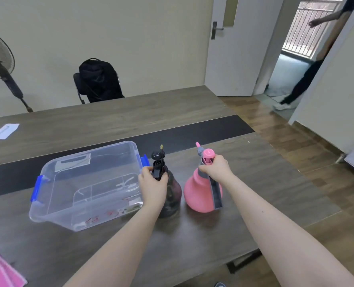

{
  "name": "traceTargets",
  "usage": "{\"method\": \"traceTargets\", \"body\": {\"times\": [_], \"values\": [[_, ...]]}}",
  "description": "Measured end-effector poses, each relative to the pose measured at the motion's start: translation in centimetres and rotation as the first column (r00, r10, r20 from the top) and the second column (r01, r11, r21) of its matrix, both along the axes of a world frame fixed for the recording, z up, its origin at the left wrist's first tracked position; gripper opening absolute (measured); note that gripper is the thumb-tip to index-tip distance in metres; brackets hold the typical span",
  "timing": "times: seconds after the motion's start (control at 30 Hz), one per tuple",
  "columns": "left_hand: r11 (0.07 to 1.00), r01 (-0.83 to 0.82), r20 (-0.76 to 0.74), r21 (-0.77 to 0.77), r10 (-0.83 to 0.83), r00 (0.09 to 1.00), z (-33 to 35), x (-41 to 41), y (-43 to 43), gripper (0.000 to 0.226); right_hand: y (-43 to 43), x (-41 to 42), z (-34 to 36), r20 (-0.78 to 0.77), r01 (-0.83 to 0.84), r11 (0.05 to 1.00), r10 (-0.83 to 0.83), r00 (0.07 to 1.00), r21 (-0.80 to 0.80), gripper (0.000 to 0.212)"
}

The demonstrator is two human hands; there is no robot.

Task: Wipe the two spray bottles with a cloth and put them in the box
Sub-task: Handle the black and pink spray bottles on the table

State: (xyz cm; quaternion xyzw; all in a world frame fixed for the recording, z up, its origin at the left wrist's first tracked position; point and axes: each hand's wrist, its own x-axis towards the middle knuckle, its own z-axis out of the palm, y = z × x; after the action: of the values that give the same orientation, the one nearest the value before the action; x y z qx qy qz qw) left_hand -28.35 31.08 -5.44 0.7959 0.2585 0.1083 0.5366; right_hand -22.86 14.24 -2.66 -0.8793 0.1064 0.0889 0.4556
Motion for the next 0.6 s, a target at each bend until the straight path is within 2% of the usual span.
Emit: {"method": "traceTargets", "body": {"times": [0.03,0.07,0.17,0.2,0.23,0.3,0.4,0.5,0.6], "values": [[1.000,0.024,-0.008,-0.006,-0.024,1.000,0.2,0.0,0.1,0.042,-0.2,-0.1,0.0,-0.013,0.005,1.000,-0.005,1.000,-0.004,0.010],[0.998,0.057,-0.017,-0.009,-0.057,0.998,0.3,-0.2,0.5,0.047,-0.2,-0.3,-0.1,-0.025,0.005,1.000,-0.005,1.000,-0.010,0.023],[0.984,0.178,-0.013,-0.009,-0.178,0.984,0.4,-1.2,1.6,0.063,-0.7,-1.5,0.3,0.014,0.069,0.997,-0.069,0.998,-0.023,0.078],[0.979,0.201,0.005,-0.010,-0.201,0.979,0.3,-1.7,2.0,0.066,-0.7,-2.1,0.8,0.072,0.114,0.993,-0.113,0.991,-0.014,0.086],[0.978,0.209,0.022,-0.002,-0.209,0.978,0.1,-2.2,2.4,0.067,-0.5,-2.8,1.4,0.156,0.154,0.988,-0.153,0.976,0.007,0.085],[0.979,0.201,0.059,0.031,-0.202,0.978,-0.2,-3.4,3.4,0.065,0.5,-4.5,2.8,0.361,0.191,0.979,-0.206,0.910,0.075,0.068],[0.981,0.194,0.113,0.025,-0.196,0.974,-0.8,-5.3,4.5,0.049,3.0,-7.1,4.3,0.551,0.106,0.972,-0.208,0.808,0.212,0.035],[0.988,0.156,0.154,-0.017,-0.152,0.976,-1.9,-8.3,6.2,0.031,6.6,-9.4,4.3,0.547,-0.113,0.922,-0.118,0.829,0.370,0.024],[0.994,0.106,0.106,-0.009,-0.104,0.989,-3.9,-12.3,8.7,0.030,10.5,-11.2,2.4,0.452,-0.296,0.810,0.043,0.891,0.507,0.031]]}}
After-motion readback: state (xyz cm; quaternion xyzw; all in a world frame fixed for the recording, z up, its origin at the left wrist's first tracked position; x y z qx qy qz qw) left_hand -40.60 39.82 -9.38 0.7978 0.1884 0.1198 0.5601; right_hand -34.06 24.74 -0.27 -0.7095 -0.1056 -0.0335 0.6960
